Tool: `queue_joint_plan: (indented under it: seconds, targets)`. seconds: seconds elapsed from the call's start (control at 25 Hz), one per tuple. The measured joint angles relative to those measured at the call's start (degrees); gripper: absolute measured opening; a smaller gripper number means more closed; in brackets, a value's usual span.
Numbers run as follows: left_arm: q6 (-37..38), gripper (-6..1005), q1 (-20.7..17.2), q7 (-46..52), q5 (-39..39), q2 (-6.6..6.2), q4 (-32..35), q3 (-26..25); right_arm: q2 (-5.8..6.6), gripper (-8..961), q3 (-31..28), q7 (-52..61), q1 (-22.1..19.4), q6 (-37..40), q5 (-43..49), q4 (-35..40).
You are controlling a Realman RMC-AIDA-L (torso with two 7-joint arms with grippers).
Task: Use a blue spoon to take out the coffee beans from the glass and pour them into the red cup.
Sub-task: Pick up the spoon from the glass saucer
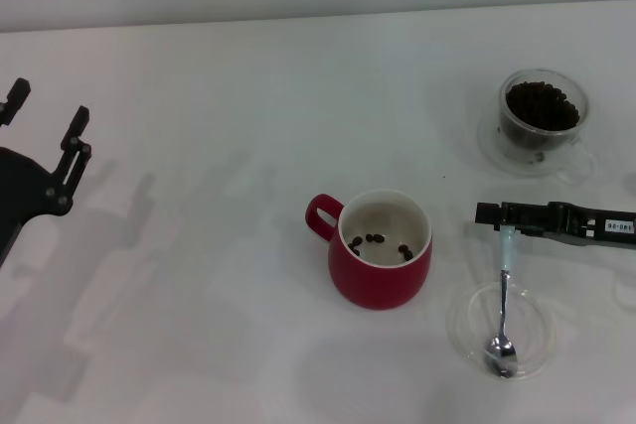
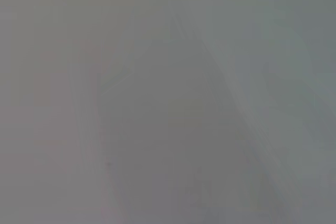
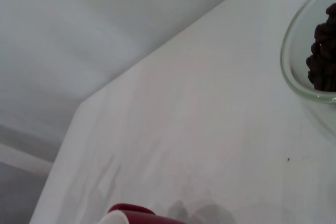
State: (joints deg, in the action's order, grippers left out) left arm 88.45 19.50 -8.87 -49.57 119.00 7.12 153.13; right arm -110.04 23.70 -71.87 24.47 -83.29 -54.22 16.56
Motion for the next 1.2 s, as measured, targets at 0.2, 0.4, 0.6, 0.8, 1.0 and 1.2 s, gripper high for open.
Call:
queue_joint_plan:
  seconds: [0.2, 0.4, 0.6, 0.8, 1.0, 1.2]
  targets:
    - [0.0, 547, 0.57, -0.01, 0.0, 0.0, -0.66, -0.03, 0.12, 682, -0.24, 0.31, -0.03, -0.2, -0.16, -0.04]
    - [0.05, 546, 0.73, -0.01, 0.0, 0.0, -0.79, -0.02, 0.06, 639, -0.14, 0.5, -0.08, -0.29, -0.17, -0.14]
    - [0.22, 546, 0.85, -0.01, 0.0, -0.07, -1.2, -0.02, -0.11, 538, 0.01, 0.55, -0.12, -0.06, 0.14, -0.15]
    - [0.29, 546, 0.9, -0.01, 0.0, -0.09, -1.41, -0.02, -0.13, 468, 0.11, 0.56, -0.14, 0.05, 0.23, -0.14]
    - [0.33, 546, 0.89, -0.06, 0.0, -0.09, -1.41, -0.02, -0.19, 446, 0.99, 0.57, -0.22, 0.56, 0.27, -0.13]
    - [0.34, 546, 0.89, -0.3, 0.0, -0.09, -1.4, -0.02, -0.51, 444, 1.74, 0.59, -0.07, 0.95, 0.27, 0.07]
